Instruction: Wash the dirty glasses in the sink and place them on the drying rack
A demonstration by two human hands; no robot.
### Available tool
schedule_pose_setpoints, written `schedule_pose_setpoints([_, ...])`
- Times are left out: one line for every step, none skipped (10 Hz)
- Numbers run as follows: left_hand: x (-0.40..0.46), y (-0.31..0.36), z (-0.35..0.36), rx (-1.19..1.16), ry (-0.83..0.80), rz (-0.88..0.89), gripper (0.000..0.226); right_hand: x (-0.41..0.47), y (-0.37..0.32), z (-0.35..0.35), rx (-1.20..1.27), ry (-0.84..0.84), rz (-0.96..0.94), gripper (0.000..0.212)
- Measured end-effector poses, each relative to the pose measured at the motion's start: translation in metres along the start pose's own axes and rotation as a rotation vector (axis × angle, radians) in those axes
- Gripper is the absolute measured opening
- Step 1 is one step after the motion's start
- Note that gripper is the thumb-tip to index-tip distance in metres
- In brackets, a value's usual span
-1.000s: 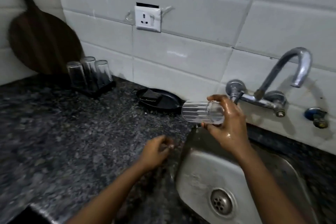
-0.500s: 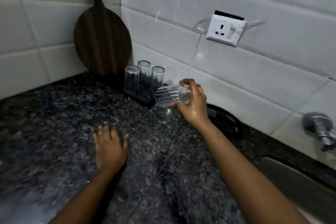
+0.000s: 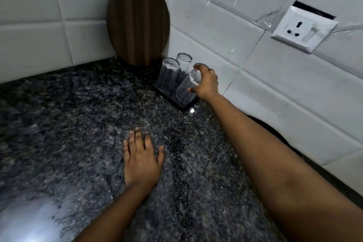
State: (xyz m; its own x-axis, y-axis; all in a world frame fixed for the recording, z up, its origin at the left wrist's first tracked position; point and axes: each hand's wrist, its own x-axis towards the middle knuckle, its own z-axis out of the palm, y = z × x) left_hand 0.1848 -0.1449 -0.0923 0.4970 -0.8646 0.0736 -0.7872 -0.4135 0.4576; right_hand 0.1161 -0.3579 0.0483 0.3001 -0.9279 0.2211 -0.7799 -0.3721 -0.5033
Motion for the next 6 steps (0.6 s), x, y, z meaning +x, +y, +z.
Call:
schedule_pose_setpoints([0.001, -0.001, 0.002, 0.038, 0.027, -0.002, 0.066, 0.011, 0.001, 0.002, -0.072, -0.054, -0.025, 0.082])
schedule_pose_setpoints([0.002, -0.002, 0.004, 0.051, 0.012, -0.006, 0.073, 0.017, 0.0, 0.003, -0.109, -0.084, -0.043, 0.084])
schedule_pose_setpoints([0.002, -0.001, 0.003, 0.049, -0.009, -0.016, 0.077, 0.02, 0.0, 0.003, -0.164, -0.13, -0.078, 0.08])
schedule_pose_setpoints([0.001, 0.0, 0.0, 0.051, -0.011, -0.012, 0.079, 0.014, -0.002, 0.002, -0.203, -0.192, -0.084, 0.081])
schedule_pose_setpoints([0.0, 0.0, 0.0, 0.037, -0.023, -0.002, 0.081, 0.008, 0.001, 0.002, -0.163, -0.21, -0.086, 0.08])
schedule_pose_setpoints([-0.001, 0.001, -0.003, 0.014, -0.035, -0.026, 0.076, -0.012, 0.0, -0.001, -0.082, -0.226, -0.055, 0.079])
